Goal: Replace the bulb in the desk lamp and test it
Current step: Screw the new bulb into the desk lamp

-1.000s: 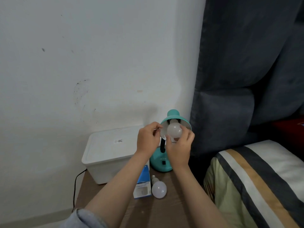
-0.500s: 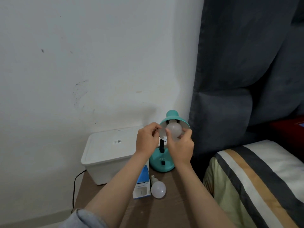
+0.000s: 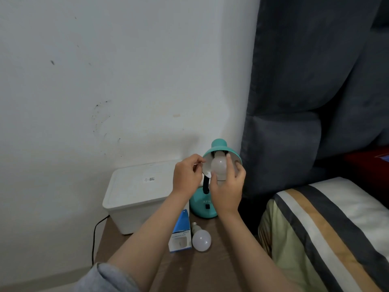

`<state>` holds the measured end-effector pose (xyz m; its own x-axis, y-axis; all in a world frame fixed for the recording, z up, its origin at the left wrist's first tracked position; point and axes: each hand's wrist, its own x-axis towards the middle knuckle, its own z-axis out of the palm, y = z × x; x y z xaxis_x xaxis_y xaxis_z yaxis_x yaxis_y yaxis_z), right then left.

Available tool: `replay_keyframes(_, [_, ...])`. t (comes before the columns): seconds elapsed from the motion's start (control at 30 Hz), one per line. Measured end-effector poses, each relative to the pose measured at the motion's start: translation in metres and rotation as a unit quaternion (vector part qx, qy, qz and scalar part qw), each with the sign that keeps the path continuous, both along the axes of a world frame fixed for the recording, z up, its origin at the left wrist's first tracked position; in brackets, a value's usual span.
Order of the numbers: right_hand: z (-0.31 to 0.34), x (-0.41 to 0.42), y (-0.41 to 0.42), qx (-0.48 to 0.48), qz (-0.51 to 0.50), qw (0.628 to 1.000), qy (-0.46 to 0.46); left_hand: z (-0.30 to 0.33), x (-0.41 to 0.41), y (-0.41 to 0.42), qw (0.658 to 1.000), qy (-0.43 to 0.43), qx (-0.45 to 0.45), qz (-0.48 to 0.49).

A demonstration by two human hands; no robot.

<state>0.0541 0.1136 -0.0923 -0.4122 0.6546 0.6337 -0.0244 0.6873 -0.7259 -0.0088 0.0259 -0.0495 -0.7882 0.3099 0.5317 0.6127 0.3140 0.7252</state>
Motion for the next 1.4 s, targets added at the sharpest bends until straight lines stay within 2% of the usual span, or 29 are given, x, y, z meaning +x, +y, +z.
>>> replay_keyframes(0.1, [0.002,-0.002,-0.007,-0.122,-0.001,0.992,0.014,-0.001,0.0,0.001,1.0,-0.002,0.004,0.0])
replay_keyframes(0.17, [0.005,-0.003,-0.011,-0.141,-0.002,0.99,0.013,-0.001,0.001,0.001,1.0,0.002,0.002,0.002])
replay_keyframes(0.47, [0.01,-0.001,-0.001,-0.013,0.0,1.0,-0.014,0.002,0.0,0.0,1.0,-0.002,-0.001,0.006])
replay_keyframes(0.67, [0.007,-0.003,-0.001,-0.009,-0.004,1.0,0.015,0.003,0.001,0.0,1.0,0.002,-0.007,0.001])
replay_keyframes(0.8, [0.01,-0.003,0.002,0.045,-0.003,0.999,0.017,0.002,0.0,-0.001,1.0,0.003,-0.005,-0.002])
replay_keyframes(1.03, [0.007,-0.003,0.011,0.125,0.001,0.992,0.005,0.003,0.002,0.0,1.0,0.001,-0.01,0.0])
replay_keyframes(1.23, [0.003,-0.002,0.02,0.241,0.014,0.97,-0.01,0.004,0.002,-0.001,1.0,0.0,-0.017,-0.001])
replay_keyframes(1.4, [0.002,0.002,0.021,0.205,-0.005,0.979,-0.004,0.005,0.003,0.0,1.0,-0.007,-0.008,0.0])
